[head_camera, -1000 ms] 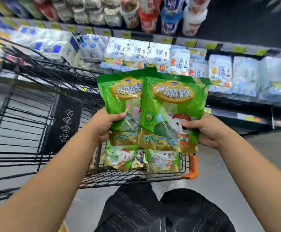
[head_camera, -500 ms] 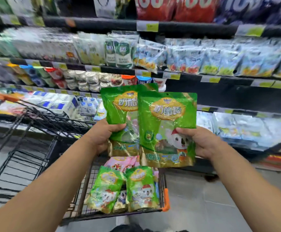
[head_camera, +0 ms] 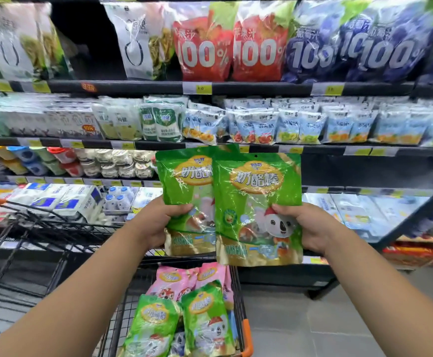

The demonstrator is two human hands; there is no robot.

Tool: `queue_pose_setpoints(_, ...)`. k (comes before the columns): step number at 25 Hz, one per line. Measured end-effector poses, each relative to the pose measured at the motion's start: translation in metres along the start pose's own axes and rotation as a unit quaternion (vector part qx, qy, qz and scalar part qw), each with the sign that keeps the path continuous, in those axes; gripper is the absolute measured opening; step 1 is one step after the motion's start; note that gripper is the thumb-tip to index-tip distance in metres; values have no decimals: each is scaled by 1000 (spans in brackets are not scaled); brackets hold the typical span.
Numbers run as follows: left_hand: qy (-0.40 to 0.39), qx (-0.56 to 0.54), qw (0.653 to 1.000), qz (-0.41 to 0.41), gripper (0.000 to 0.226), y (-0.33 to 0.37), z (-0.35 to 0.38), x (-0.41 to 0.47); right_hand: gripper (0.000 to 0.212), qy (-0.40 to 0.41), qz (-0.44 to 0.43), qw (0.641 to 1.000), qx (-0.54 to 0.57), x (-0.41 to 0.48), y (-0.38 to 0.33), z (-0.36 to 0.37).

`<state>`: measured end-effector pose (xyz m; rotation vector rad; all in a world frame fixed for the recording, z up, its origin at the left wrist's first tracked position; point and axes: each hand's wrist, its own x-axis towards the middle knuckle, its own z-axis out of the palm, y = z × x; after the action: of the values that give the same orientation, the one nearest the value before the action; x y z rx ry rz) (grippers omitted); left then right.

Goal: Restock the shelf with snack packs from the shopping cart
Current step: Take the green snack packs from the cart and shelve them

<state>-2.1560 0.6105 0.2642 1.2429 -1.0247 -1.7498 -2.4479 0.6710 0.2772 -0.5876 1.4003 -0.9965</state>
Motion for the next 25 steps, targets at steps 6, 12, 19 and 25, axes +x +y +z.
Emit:
queue_pose_setpoints(6, -34, 15, 999, -35, 33, -1, -6, 31, 17, 44, 19, 998, 43, 9, 10, -2)
queue_pose_setpoints(12, -42, 16, 997, -59, 28, -13, 1, 49, 25, 61, 43, 995, 60, 23, 27, -15)
queue_pose_setpoints(19, -3, 21, 995, -95, 25, -36, 50, 70, 23, 39, 82, 993, 70, 62, 29, -72)
queue_pose_setpoints(25, 54, 29, 992, -109, 25, -57, 118, 94, 27, 4, 138, 989, 51, 101, 9, -141)
